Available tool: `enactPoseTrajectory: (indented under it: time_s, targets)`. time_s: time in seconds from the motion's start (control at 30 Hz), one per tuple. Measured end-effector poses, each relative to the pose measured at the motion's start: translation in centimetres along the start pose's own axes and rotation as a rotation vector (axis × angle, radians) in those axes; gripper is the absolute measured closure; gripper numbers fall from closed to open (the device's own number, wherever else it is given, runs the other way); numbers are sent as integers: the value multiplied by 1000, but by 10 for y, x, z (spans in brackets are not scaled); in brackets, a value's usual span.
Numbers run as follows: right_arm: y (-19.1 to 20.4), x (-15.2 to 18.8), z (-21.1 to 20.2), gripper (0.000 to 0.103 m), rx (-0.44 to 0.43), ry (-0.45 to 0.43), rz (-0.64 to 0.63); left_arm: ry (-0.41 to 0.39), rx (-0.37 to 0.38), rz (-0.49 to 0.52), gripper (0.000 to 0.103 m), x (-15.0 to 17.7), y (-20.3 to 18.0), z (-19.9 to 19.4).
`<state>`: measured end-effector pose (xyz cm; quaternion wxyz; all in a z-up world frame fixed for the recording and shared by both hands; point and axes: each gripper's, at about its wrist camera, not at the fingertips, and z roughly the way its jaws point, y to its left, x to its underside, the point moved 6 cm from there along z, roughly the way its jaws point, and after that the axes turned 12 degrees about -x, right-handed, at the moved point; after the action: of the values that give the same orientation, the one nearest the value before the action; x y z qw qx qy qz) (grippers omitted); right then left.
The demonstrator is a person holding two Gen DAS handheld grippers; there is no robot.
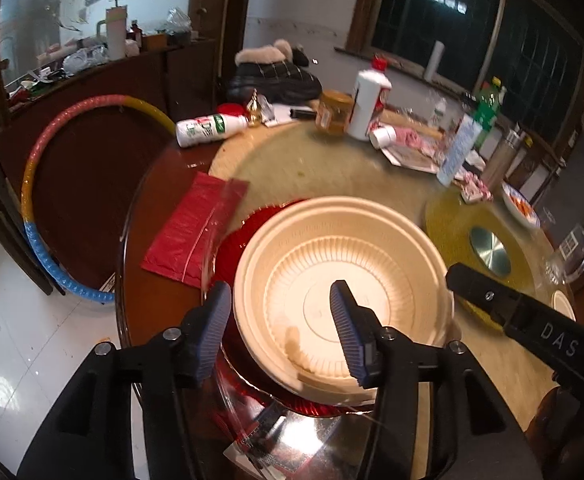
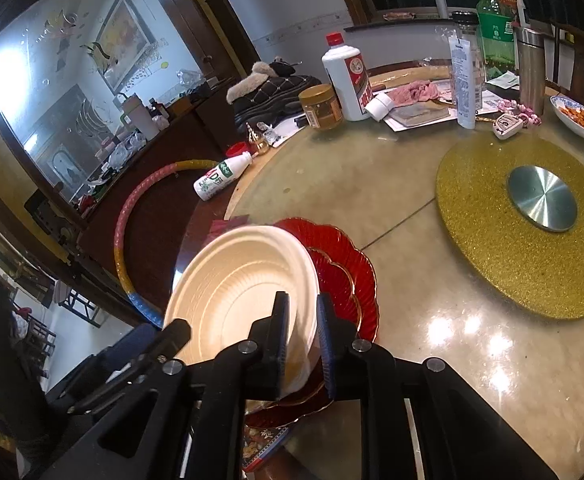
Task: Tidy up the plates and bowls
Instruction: 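Lower the cream bowl into the stack and open both tools, then withdraw both tools and reach toward the remaining cream ribbed bowl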
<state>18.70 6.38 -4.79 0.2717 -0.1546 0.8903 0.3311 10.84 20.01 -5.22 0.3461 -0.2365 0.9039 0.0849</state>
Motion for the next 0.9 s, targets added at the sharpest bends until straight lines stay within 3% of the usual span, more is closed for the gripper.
enactPoseTrajectory:
  time_s: [0.03, 0.2, 0.27, 0.33, 0.43, 0.6, 0.77, 0.9]
  targets:
    - [1, -1, -2, 65, -10, -7, 3, -8, 12, -12, 51, -1, 1, -3]
    - [-1, -6, -25, 55, -61, -63, 18, -88, 17, -60, 49, -10, 5, -23]
    - [-4, -8, -43, 34, -90, -109, 22, -154, 20, -69, 33, -13, 2, -39]
    - [-11, -8, -60, 23, -89, -149, 31, -214, 25, -60, 20, -13, -7, -52]
    - [-32, 2, -83, 17, -102, -161, 68, -238, 81, 15, 17, -7, -34, -63]
    - [-93, 23, -118, 17, -74, -127, 210, -118, 222, 230, 17, 21, -112, -53]
    - [-167, 46, -171, 16, -14, -167, 379, 48, 309, 369, 17, 53, -187, -36]
    - [-212, 57, -213, 4, 54, -203, 426, 97, 338, 425, 18, 63, -234, -34]
